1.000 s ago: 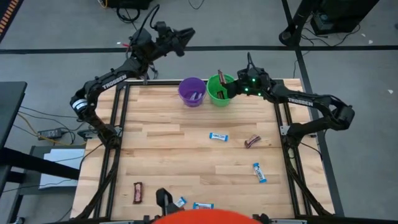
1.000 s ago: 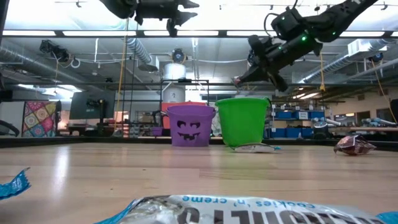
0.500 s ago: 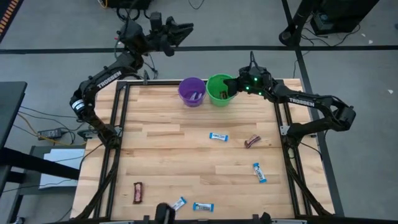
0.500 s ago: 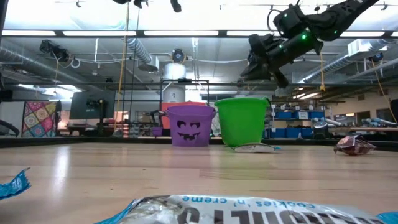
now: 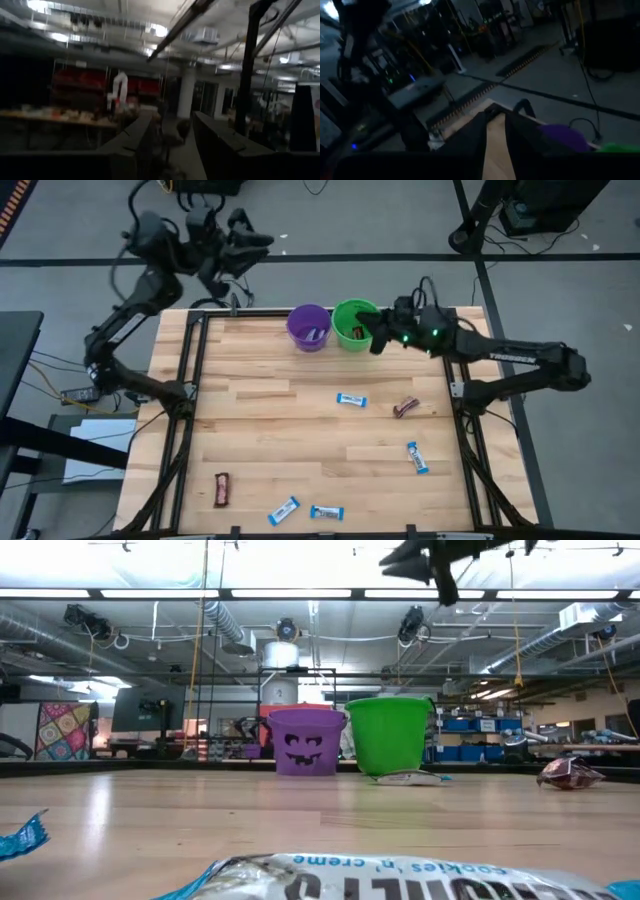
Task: Sort candy by brand, put in halloween buckets
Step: Put the white chocolate bar into the purple bucket
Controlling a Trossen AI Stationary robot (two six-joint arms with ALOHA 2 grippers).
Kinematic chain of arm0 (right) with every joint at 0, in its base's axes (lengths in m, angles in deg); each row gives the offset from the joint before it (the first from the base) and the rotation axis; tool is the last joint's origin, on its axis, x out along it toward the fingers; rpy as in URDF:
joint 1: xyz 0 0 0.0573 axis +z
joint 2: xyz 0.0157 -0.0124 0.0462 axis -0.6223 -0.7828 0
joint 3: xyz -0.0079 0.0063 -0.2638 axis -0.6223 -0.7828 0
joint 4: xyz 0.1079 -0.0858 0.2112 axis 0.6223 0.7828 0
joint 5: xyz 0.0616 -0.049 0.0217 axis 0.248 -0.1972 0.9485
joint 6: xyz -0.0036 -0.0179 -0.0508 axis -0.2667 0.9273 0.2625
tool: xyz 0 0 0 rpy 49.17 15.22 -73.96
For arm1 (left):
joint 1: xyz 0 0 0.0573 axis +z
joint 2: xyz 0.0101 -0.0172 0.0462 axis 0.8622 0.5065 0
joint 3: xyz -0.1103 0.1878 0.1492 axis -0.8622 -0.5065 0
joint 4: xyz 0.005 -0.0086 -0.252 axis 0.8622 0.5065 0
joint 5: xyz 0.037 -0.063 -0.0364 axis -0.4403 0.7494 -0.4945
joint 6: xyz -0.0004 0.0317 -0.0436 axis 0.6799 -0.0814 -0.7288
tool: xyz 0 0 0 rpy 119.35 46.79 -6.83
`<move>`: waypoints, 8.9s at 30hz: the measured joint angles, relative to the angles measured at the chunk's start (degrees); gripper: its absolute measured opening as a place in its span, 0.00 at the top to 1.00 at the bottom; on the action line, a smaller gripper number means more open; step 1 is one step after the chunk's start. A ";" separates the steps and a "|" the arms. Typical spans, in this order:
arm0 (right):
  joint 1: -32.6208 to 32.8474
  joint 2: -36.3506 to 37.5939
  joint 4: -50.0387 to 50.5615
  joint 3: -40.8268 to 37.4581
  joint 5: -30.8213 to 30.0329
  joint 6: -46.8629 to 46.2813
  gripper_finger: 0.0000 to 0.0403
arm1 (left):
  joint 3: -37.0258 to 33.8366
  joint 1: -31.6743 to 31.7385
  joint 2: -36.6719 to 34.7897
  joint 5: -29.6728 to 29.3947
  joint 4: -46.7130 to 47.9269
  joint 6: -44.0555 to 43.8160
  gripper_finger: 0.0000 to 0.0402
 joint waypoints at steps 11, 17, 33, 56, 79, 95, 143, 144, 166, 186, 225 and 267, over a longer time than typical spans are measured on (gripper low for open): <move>21.18 -11.91 18.25 8.17 -24.17 -20.09 0.80 | -0.02 -2.64 -8.25 -0.15 28.58 13.40 0.65; 27.59 -13.47 41.38 11.08 -33.49 -47.67 0.81 | -0.13 -4.92 -8.11 -0.79 35.28 13.50 0.65; 32.23 -14.77 71.29 12.57 5.44 -33.15 0.82 | -0.11 -7.73 -6.20 -8.57 33.22 13.55 0.65; 34.19 6.01 94.17 12.89 -16.33 -35.04 0.92 | -0.12 -21.70 13.01 -18.96 32.68 14.06 0.65; 39.47 15.30 85.31 15.79 -32.37 -29.50 0.98 | -0.13 -26.62 41.09 -20.99 26.70 13.39 0.65; 39.49 15.43 80.00 15.77 -30.29 -21.82 0.98 | -0.12 -29.45 43.15 -33.27 40.03 31.31 0.64; 44.76 15.52 72.87 15.74 -29.72 -21.26 0.98 | 2.91 -32.64 53.62 -42.59 36.18 35.97 0.26; 44.76 15.52 72.89 15.74 -29.75 -21.26 0.98 | 4.14 -32.88 53.62 -42.89 36.30 36.91 0.26; 44.76 14.87 72.11 15.74 -30.67 -20.98 0.98 | 2.75 -29.62 54.65 -42.25 37.45 44.37 0.26; 44.74 14.06 69.14 15.74 -31.04 -18.32 0.98 | 3.93 -30.20 55.64 -41.05 40.93 43.03 0.96; 44.76 14.04 72.17 15.74 -36.18 -13.09 0.96 | 30.62 -23.31 55.85 25.95 39.74 -14.33 1.00; 44.73 14.89 72.33 15.74 -35.34 -13.74 0.96 | 30.62 -9.65 44.15 -41.58 73.42 20.47 1.00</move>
